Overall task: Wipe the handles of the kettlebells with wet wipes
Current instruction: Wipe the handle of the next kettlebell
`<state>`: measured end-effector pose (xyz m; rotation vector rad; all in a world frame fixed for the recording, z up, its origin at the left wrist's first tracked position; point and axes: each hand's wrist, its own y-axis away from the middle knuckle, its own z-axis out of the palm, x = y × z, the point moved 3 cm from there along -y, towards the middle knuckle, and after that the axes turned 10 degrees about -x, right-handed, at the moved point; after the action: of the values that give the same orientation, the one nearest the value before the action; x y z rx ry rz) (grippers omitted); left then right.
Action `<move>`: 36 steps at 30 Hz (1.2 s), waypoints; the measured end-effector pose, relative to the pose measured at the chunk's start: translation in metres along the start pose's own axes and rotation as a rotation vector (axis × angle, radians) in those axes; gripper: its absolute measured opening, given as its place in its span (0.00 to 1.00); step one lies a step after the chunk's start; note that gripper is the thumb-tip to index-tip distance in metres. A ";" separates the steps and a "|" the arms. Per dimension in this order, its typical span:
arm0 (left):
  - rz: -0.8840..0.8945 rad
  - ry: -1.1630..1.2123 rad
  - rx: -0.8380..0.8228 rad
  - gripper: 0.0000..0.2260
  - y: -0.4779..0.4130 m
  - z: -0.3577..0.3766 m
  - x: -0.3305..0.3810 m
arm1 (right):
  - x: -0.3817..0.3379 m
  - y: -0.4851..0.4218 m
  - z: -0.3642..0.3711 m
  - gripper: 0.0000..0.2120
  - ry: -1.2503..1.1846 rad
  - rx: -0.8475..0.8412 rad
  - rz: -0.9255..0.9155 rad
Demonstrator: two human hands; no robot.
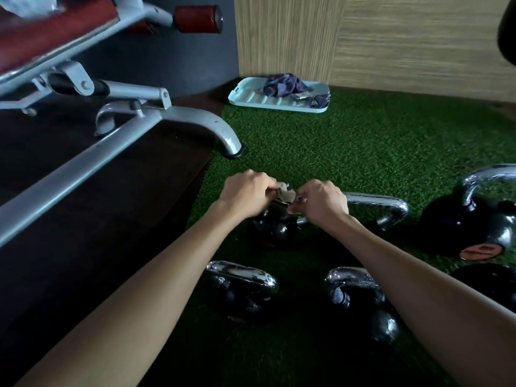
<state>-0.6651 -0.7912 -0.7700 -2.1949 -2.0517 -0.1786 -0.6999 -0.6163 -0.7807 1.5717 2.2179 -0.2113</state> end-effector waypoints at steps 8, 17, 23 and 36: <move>-0.038 0.204 0.127 0.14 0.009 0.007 0.008 | 0.009 0.013 -0.003 0.09 0.001 0.017 -0.003; 0.069 0.122 0.133 0.13 0.008 0.005 0.013 | 0.004 0.008 0.000 0.10 0.046 0.048 -0.032; 0.098 0.376 0.017 0.14 0.004 0.001 -0.015 | 0.011 0.012 -0.003 0.14 -0.014 0.006 0.004; -0.008 0.884 0.030 0.13 0.013 0.039 -0.052 | 0.020 0.018 -0.002 0.17 -0.015 -0.013 -0.007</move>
<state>-0.6556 -0.8363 -0.8182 -1.6200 -1.5214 -0.9157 -0.6893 -0.5917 -0.7853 1.5510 2.2091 -0.2100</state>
